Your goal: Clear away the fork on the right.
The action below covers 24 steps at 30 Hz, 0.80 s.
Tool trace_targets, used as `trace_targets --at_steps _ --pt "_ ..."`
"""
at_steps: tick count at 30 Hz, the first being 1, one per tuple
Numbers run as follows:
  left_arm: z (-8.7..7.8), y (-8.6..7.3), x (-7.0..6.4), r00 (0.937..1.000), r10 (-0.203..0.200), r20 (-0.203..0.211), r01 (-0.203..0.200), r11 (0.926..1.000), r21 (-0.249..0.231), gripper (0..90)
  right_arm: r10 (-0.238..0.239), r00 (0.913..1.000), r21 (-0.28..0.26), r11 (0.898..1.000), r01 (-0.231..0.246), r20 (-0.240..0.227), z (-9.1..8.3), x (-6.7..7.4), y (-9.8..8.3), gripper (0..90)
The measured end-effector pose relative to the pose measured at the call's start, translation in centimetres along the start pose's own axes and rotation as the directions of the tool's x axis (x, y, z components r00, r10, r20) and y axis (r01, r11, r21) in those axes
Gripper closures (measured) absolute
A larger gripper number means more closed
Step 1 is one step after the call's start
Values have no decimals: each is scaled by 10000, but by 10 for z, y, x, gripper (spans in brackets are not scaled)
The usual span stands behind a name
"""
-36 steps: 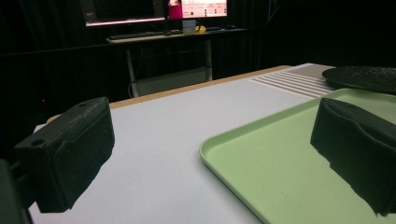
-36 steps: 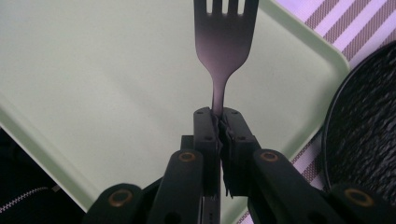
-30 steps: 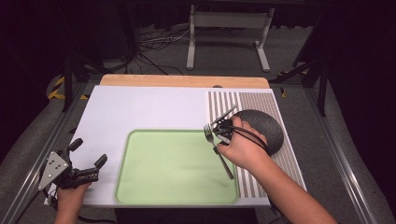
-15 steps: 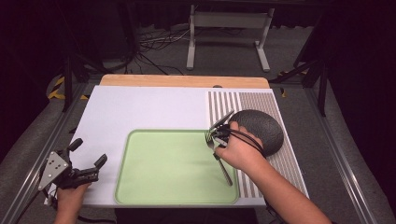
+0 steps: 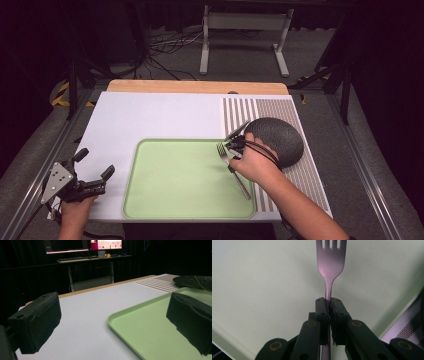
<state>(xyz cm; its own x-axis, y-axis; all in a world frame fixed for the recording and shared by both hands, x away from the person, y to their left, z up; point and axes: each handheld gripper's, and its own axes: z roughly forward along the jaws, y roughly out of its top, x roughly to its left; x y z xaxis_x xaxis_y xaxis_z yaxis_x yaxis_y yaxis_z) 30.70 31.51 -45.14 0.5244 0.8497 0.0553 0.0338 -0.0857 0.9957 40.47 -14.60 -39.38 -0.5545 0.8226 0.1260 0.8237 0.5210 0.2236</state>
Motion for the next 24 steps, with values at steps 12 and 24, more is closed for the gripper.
trace_targets --at_steps 12,24 --pt "0 0 0 10000 -5 -2 5 10000 -13 3 -17 10000 263 9997 16 20 13 -1 1 848" --pt "0 0 0 10000 5 22 -5 10000 -11 3 -159 9998 102 9998 158 150 10 -1 0 786"
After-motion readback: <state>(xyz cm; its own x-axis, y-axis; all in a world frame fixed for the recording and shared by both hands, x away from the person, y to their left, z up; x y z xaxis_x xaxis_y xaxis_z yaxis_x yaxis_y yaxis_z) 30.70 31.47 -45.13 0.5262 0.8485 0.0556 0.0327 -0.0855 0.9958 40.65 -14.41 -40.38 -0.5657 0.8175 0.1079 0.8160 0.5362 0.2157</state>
